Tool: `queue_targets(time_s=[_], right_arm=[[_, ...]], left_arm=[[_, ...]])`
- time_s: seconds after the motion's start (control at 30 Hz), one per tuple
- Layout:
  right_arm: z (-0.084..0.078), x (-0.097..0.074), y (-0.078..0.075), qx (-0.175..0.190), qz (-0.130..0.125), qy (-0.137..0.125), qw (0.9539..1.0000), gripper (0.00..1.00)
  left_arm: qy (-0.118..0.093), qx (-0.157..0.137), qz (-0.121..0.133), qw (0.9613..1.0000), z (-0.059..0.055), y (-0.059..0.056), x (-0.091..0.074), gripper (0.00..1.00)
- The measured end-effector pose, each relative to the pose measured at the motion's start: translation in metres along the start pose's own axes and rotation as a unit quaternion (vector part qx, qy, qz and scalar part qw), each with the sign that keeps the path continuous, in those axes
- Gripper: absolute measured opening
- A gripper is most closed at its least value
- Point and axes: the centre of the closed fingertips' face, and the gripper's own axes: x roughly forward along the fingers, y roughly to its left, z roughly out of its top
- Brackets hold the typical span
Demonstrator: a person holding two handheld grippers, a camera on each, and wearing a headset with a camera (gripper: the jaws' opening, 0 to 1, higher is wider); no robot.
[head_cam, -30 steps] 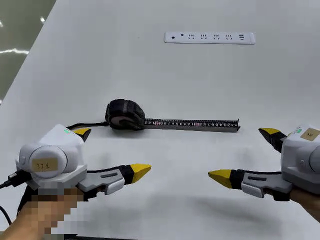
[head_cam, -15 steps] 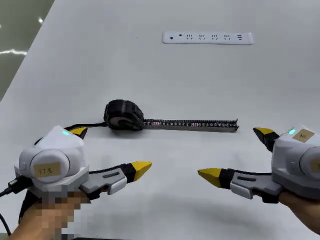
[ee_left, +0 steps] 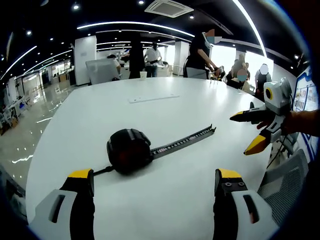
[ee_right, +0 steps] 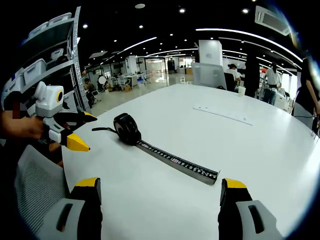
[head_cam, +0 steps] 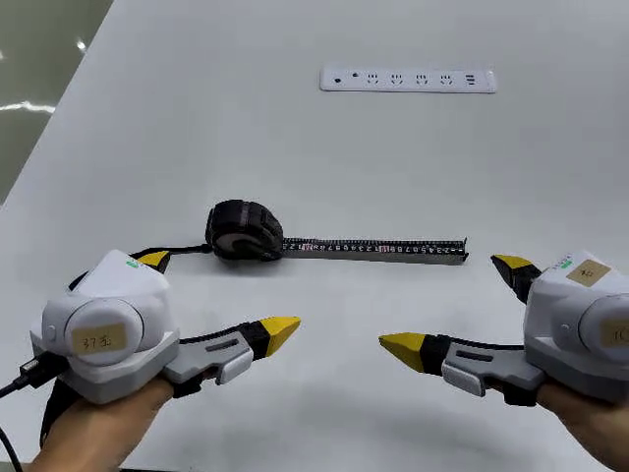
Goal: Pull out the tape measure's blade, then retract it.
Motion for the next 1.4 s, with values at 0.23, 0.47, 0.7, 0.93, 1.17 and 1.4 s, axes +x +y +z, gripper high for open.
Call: queue_targets(time_s=[0.23, 0.47, 0.7, 0.93, 1.17, 1.4], right_arm=[[-0.001, -0.001, 0.001, 0.002, 0.001, 0.000, 1.0000, 0.99], [-0.001, -0.001, 0.000, 0.003, 0.001, 0.000, 1.0000, 0.99], [-0.002, -0.002, -0.001, -0.003, 0.003, -0.002, 1.0000, 0.99], [-0.003, -0.001, -0.002, -0.004, 0.009, -0.001, 1.0000, 0.99], [-0.008, -0.001, -0.007, -0.012, 0.017, 0.007, 0.9998, 0.97], [-0.011, 0.001, -0.010, -0.020, 0.030, 0.015, 0.9992, 0.96]], left_arm=[[0.002, -0.005, 0.000, 1.0000, -0.001, 0.000, 0.000, 0.99], [0.001, -0.002, 0.000, 1.0000, 0.002, -0.002, 0.001, 0.99], [0.001, 0.000, 0.002, 1.0000, 0.004, -0.002, 0.003, 0.99], [0.001, -0.002, 0.006, 1.0000, 0.006, -0.001, 0.005, 0.98], [0.002, -0.004, 0.008, 1.0000, 0.007, 0.000, 0.009, 0.97], [0.004, -0.005, 0.010, 0.9999, 0.006, 0.000, 0.015, 0.95]])
